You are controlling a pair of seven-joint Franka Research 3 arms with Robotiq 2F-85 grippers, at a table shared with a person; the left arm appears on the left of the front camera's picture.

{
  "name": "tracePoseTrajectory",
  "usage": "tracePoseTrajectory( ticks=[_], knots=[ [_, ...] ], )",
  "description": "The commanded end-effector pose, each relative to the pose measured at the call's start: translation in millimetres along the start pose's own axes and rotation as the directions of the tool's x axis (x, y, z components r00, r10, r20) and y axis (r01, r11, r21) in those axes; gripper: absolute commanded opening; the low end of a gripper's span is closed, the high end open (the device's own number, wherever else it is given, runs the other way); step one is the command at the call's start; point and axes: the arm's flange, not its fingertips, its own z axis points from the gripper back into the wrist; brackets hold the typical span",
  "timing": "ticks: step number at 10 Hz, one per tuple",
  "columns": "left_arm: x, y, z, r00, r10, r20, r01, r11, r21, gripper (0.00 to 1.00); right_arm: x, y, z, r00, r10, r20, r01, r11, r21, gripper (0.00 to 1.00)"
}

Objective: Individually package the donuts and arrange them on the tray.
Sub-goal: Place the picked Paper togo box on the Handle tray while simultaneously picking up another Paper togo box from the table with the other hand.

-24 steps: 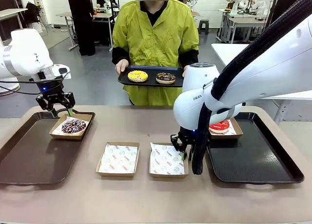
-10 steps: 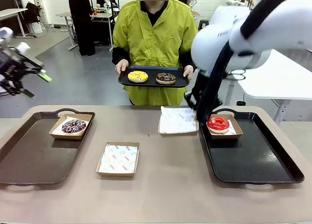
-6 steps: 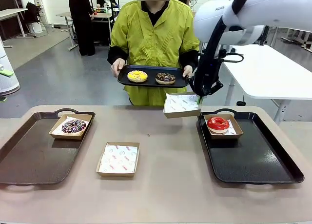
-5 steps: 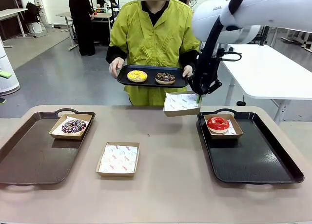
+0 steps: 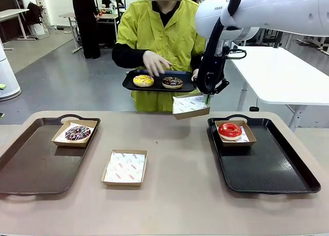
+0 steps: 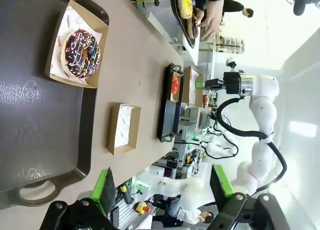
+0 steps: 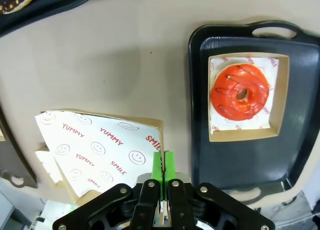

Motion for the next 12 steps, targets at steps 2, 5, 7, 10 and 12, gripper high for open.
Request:
tracePoseTrajectory(
  ticks=[2,5,7,10,12],
  knots=[
    [-1.6,-3.2,-0.5,1.000,-0.008,-0.021,0.008,1.000,-0.006,1.00,-6.1,-0.2,4.9,1.000,0.001,0.010,-0.001,1.000,0.003,0.00],
    [-1.6,-3.2,-0.5,1.000,-0.008,-0.021,0.008,1.000,-0.006,1.00,-6.1,-0.2,4.9,1.000,0.001,0.010,-0.001,1.000,0.003,0.00],
    [-1.6,-3.2,-0.5,1.000,-0.008,-0.021,0.008,1.000,-0.006,1.00,-6.1,-0.2,4.9,1.000,0.001,0.010,-0.001,1.000,0.003,0.00],
    [-1.6,-3.2,-0.5,1.000,-0.008,-0.021,0.008,1.000,-0.006,1.00,-6.1,-0.2,4.9,1.000,0.001,0.010,-0.001,1.000,0.003,0.00],
    [-1.6,-3.2,-0.5,1.000,-0.008,-0.021,0.008,1.000,-0.006,1.00,-6.1,-0.2,4.9,1.000,0.001,0.010,-0.001,1.000,0.003,0.00]
  ],
)
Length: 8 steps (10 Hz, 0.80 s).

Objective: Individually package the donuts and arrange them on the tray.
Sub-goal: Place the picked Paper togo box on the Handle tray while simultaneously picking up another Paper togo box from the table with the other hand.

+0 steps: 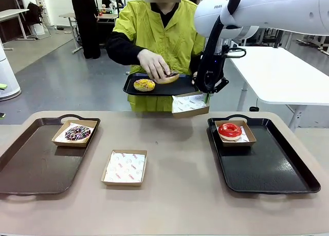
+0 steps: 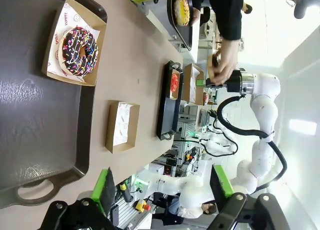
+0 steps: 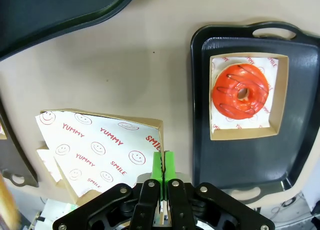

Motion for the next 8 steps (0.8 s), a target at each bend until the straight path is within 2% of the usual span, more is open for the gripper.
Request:
tracePoseTrajectory(
  ticks=[1,8],
  knots=[
    [-1.0,-1.6,2.3,1.000,-0.006,-0.008,0.006,1.000,-0.002,1.00,-3.1,-2.7,-0.1,1.000,-0.003,0.002,0.003,1.000,0.002,0.00],
    [-1.0,-1.6,2.3,1.000,-0.006,-0.008,0.006,1.000,-0.002,1.00,-3.1,-2.7,-0.1,1.000,-0.003,0.002,0.003,1.000,0.002,0.00]
  ],
)
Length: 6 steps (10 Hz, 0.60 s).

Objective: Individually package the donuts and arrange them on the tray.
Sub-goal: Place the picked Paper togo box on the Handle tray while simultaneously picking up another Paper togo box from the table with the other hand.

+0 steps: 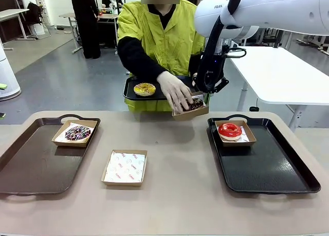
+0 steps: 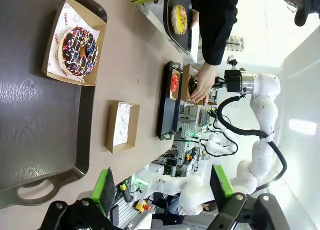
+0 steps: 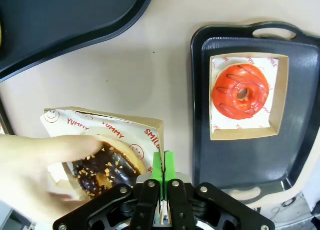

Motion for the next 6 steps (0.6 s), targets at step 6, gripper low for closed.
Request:
tracePoseTrajectory(
  ticks=[6],
  knots=[
    [-1.0,-1.6,2.3,1.000,-0.006,-0.008,0.006,1.000,-0.003,1.00,-3.2,-2.6,-0.1,1.000,-0.003,0.002,0.003,1.000,0.002,0.00]
  ],
)
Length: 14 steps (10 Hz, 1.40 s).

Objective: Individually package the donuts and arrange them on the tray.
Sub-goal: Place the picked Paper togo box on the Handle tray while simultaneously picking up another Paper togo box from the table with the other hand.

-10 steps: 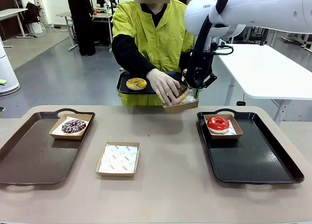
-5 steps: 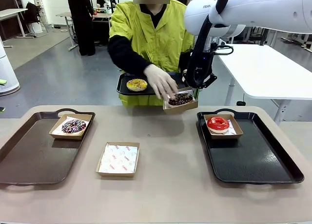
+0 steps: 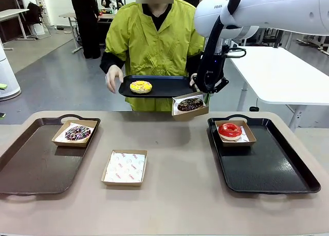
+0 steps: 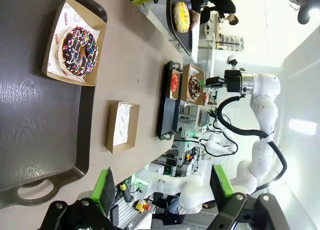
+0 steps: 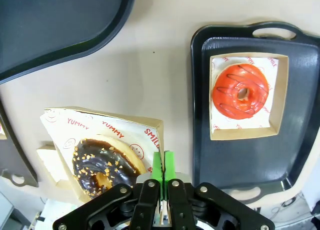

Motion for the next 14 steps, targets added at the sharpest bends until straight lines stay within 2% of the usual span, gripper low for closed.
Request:
tracePoseTrajectory(
  ticks=[1,8,9,11,12,14],
  knots=[
    [-1,-2,2,1.000,-0.006,-0.008,0.006,1.000,-0.003,1.00,-3,-3,0,1.000,-0.003,0.002,0.003,1.000,0.002,0.00],
    [0,0,0,1.000,0.000,0.000,0.000,1.000,0.000,1.00,0,0,0,1.000,0.000,0.000,0.000,1.000,0.000,0.02],
    [2,-1,-3,0.999,0.044,0.007,-0.045,0.999,0.010,1.00,-3,-9,-2,1.000,-0.005,-0.014,0.005,1.000,0.009,0.02],
    [0,-22,-11,0.999,0.034,-0.021,-0.032,0.995,0.095,1.00,-29,-41,-1,0.997,0.045,-0.069,-0.045,0.999,0.002,0.02],
    [-3,-41,-18,0.999,0.012,-0.035,-0.006,0.986,0.169,1.00,-55,-62,3,0.994,0.070,-0.089,-0.073,0.997,-0.030,0.02],
    [-3,-78,-37,0.997,-0.015,-0.076,0.038,0.953,0.302,1.00,-93,-100,7,0.997,0.023,-0.071,-0.025,0.999,-0.023,0.02]
  ],
)
